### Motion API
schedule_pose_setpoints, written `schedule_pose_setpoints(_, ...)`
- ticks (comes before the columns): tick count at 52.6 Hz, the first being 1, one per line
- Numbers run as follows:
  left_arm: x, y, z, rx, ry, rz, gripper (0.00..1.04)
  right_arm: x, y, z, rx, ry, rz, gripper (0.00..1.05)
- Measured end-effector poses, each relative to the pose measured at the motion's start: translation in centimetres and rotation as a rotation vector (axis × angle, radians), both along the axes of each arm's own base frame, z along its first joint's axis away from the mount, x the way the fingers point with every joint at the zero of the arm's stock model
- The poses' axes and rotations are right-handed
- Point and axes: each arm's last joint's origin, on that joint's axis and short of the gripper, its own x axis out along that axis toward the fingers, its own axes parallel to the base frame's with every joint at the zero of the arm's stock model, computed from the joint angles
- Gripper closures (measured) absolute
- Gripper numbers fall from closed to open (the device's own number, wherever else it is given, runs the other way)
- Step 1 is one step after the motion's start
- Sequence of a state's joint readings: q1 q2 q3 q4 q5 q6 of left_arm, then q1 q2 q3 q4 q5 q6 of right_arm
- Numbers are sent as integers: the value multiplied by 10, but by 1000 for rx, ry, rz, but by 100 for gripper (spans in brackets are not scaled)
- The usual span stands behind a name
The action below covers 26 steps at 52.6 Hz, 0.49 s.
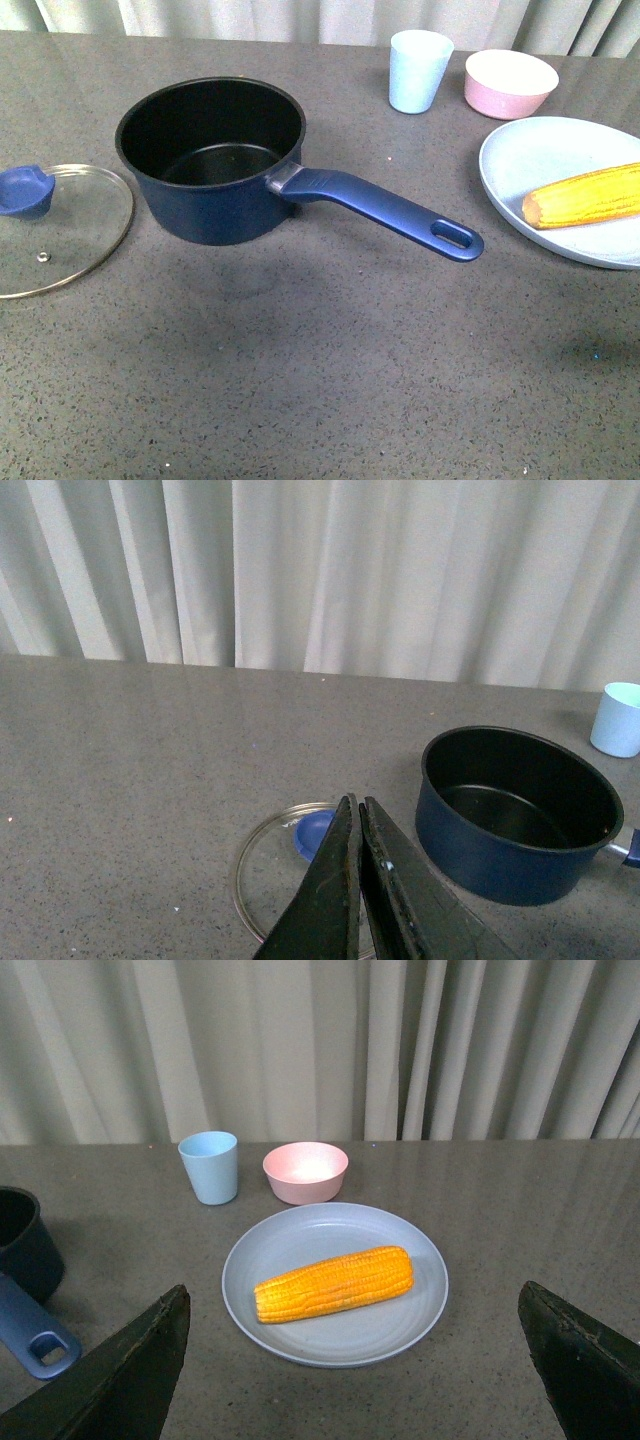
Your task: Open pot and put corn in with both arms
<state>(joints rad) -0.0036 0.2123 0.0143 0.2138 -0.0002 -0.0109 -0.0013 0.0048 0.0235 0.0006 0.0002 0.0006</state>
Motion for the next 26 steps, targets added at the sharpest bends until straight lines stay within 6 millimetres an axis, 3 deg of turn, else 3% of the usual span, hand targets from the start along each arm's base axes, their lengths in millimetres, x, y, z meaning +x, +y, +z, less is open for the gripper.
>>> schedule_pose_setpoints(26, -13, 0, -4, 0, 16, 1, 103, 0, 0, 0, 0, 0, 0, 9)
